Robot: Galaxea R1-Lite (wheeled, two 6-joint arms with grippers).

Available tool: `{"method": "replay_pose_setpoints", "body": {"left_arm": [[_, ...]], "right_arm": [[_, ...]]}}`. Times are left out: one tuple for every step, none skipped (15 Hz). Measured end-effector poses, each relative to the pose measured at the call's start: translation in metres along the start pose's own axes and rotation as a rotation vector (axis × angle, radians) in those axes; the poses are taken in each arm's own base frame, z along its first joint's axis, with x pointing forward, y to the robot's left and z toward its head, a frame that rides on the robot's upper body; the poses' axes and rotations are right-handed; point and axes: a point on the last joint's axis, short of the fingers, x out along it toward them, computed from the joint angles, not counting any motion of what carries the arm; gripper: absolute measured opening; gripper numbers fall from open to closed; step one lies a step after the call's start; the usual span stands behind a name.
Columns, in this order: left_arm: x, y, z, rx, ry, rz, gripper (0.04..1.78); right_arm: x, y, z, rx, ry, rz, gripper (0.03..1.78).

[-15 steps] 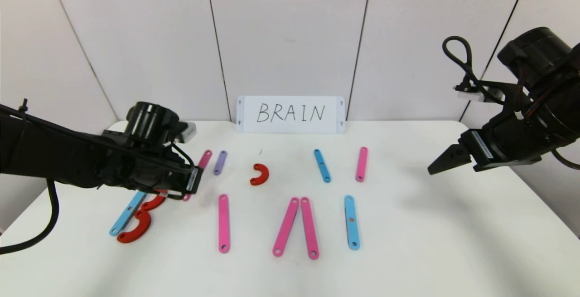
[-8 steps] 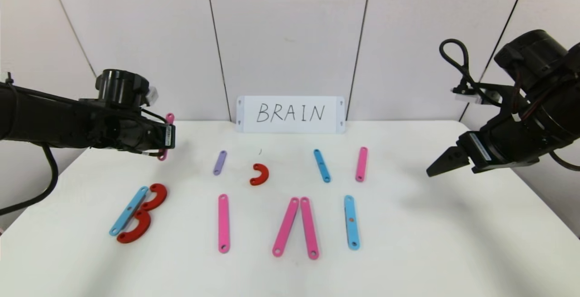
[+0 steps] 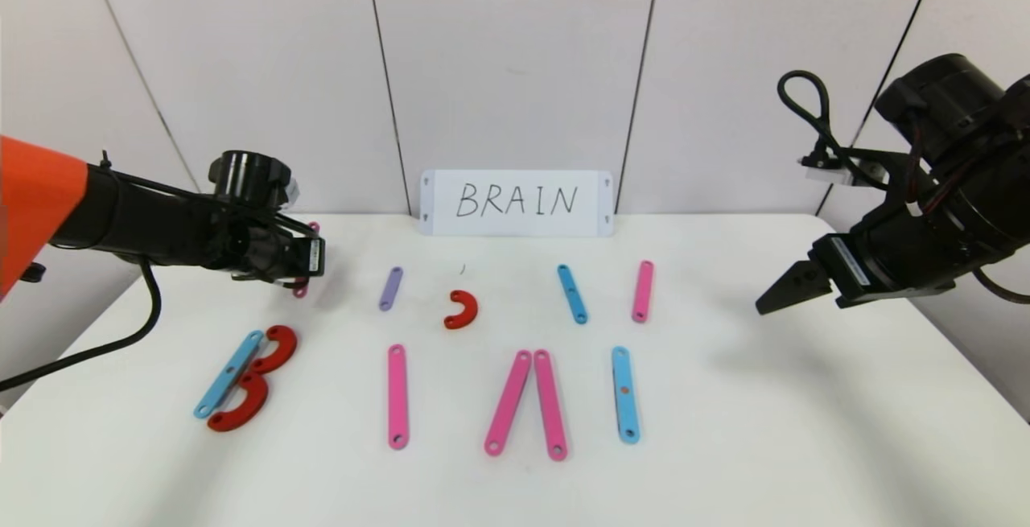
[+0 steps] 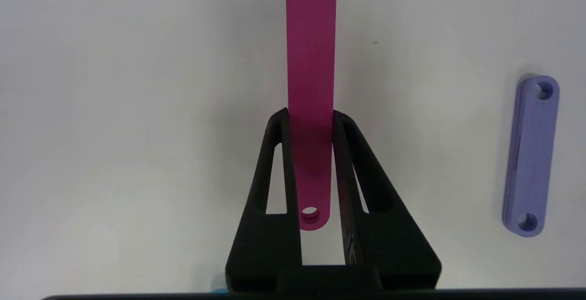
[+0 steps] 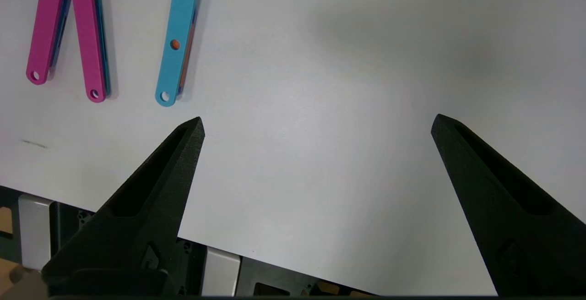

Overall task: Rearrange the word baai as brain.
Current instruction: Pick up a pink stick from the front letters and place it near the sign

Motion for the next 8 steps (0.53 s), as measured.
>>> {"method": "replay_pose_setpoints", "body": {"left_arm": [[0.003,-0.001,-0.002,0.001,0.007,0.0,0.28],[0.005,-0.002,-0.003,0.002,0.012,-0.003,0.28],[0.007,-0.005,-0.004,0.004,0.018,-0.007,0.28],[0.008,-0.007,-0.006,0.008,0.021,-0.012,0.28],[0.009,-0.009,-0.007,0.009,0.026,-0.016,0.28],[0.01,-0.011,-0.008,0.01,0.028,-0.02,0.28],[0.01,-0.013,-0.009,0.012,0.032,-0.023,0.28],[0.011,-0.015,-0.01,0.016,0.035,-0.027,0.28]], "right_arm": [[0.0,0.0,0.0,0.0,0.0,0.0,1.74],[0.0,0.0,0.0,0.0,0.0,0.0,1.74],[0.0,0.0,0.0,0.001,0.0,0.0,1.74],[0.0,0.0,0.0,0.001,0.0,0.0,1.74],[0.0,0.0,0.0,0.001,0.0,-0.001,1.74],[0.0,0.0,0.0,0.001,0.0,0.0,1.74],[0.0,0.0,0.0,0.0,0.0,0.0,1.74],[0.0,0.0,0.0,0.0,0.0,0.0,1.74]]}}
